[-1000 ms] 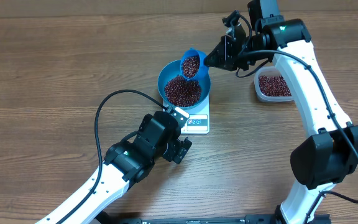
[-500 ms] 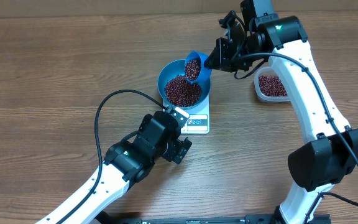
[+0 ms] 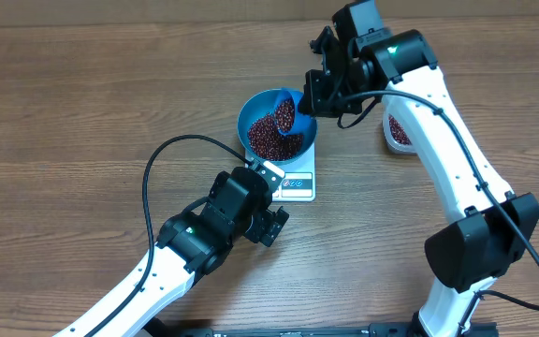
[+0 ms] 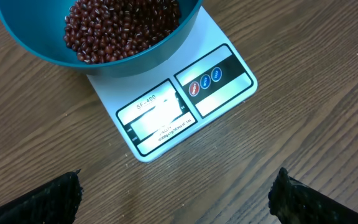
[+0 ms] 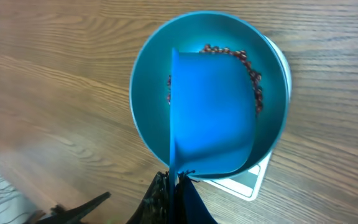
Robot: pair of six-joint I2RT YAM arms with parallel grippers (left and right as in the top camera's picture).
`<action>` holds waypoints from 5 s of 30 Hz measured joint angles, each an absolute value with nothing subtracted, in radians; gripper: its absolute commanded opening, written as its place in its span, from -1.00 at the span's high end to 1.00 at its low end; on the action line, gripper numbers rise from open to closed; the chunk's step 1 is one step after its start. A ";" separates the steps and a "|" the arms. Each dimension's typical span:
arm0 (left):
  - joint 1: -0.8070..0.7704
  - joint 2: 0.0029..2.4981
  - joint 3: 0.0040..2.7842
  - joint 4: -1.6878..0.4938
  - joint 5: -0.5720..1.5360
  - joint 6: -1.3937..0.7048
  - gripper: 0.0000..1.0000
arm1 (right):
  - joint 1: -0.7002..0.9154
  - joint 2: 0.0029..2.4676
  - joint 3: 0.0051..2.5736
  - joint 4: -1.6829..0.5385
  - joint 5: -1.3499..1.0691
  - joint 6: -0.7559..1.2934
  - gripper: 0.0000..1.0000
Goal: Scoop item into bowl and weigh 150g on scale
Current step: 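Tip the scoop with the right gripper to pour beans into the bowl, then hold the emptied scoop inverted over the bowl with the right gripper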
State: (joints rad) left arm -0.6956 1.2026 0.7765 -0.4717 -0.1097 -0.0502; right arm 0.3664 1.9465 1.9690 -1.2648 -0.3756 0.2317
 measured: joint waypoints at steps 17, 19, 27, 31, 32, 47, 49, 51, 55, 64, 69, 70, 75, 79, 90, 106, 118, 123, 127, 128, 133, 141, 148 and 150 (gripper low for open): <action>-0.696 1.203 0.776 -0.472 -0.110 -0.050 -0.99 | 0.521 1.946 1.969 -1.295 -0.054 0.255 0.92; -0.696 1.203 0.776 -0.472 -0.110 -0.050 -0.99 | 0.532 1.946 1.969 -1.295 -0.035 0.258 0.92; -0.696 1.203 0.776 -0.472 -0.110 -0.050 -0.99 | 0.539 1.946 1.969 -1.295 -0.007 0.259 0.92; -0.696 1.203 0.776 -0.472 -0.110 -0.050 -0.99 | 0.539 1.946 1.969 -1.295 -0.006 0.261 0.92; -0.696 1.203 0.776 -0.472 -0.110 -0.050 -0.99 | 0.539 1.946 1.969 -1.295 -0.003 0.262 0.92; -0.696 1.203 0.776 -0.472 -0.110 -0.050 -1.00 | 0.539 1.946 1.969 -1.294 0.001 0.262 0.92; -0.696 1.203 0.776 -0.472 -0.110 -0.050 -0.99 | 0.540 1.946 1.969 -1.295 0.001 0.261 0.92; -0.696 1.203 0.776 -0.472 -0.110 -0.050 -0.99 | 0.539 1.946 1.969 -1.294 0.000 0.261 0.92; -0.696 1.203 0.776 -0.472 -0.110 -0.050 -0.99 | 0.539 1.946 1.969 -1.291 0.007 0.261 0.92; -0.696 1.203 0.776 -0.472 -0.110 -0.050 -0.99 | 0.539 1.946 1.969 -1.272 0.008 0.261 0.92; -0.696 1.203 0.776 -0.472 -0.110 -0.050 -0.99 | 0.539 1.946 1.969 -1.270 0.011 0.262 0.92; -0.696 1.203 0.776 -0.472 -0.110 -0.050 -0.99 | 0.539 1.946 1.969 -1.270 0.014 0.261 0.92; -0.696 1.203 0.776 -0.472 -0.110 -0.050 -0.99 | 0.539 1.946 1.969 -1.268 0.019 0.261 0.92; -0.696 1.203 0.776 -0.472 -0.110 -0.050 -0.99 | 0.540 1.946 1.969 -1.267 0.019 0.261 0.92; -0.696 1.203 0.776 -0.472 -0.110 -0.050 -0.99 | 0.539 1.946 1.969 -1.266 0.046 0.260 0.92; -0.696 1.203 0.776 -0.472 -0.110 -0.050 -0.99 | 0.545 1.929 1.969 -1.249 0.078 0.219 0.92; -0.696 1.203 0.776 -0.472 -0.110 -0.050 -1.00 | 0.584 1.927 1.969 -1.242 0.126 0.182 0.92; -0.696 1.203 0.776 -0.472 -0.110 -0.050 -0.99 | 0.584 1.927 1.969 -1.242 0.139 0.182 0.92; -0.696 1.203 0.776 -0.472 -0.110 -0.050 -0.99 | 0.584 1.927 1.969 -1.242 0.139 0.182 0.92; -0.696 1.203 0.776 -0.472 -0.110 -0.050 -0.99 | 0.584 1.927 1.969 -1.242 0.139 0.182 0.92; -0.696 1.203 0.776 -0.472 -0.110 -0.050 -0.99 | 0.584 1.927 1.969 -1.242 0.139 0.182 0.92; -0.696 1.203 0.776 -0.472 -0.110 -0.050 -0.99 | 0.584 1.927 1.969 -1.242 0.139 0.182 0.92; -0.696 1.203 0.776 -0.472 -0.110 -0.050 -1.00 | 0.584 1.927 1.969 -1.242 0.139 0.182 0.92; -0.696 1.203 0.776 -0.472 -0.110 -0.050 -0.99 | 0.584 1.927 1.969 -1.242 0.140 0.181 0.92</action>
State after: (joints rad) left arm -0.6956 1.2026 0.7765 -0.4717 -0.1097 -0.0502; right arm 0.5842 1.9270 1.9690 -1.2419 0.1398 0.1814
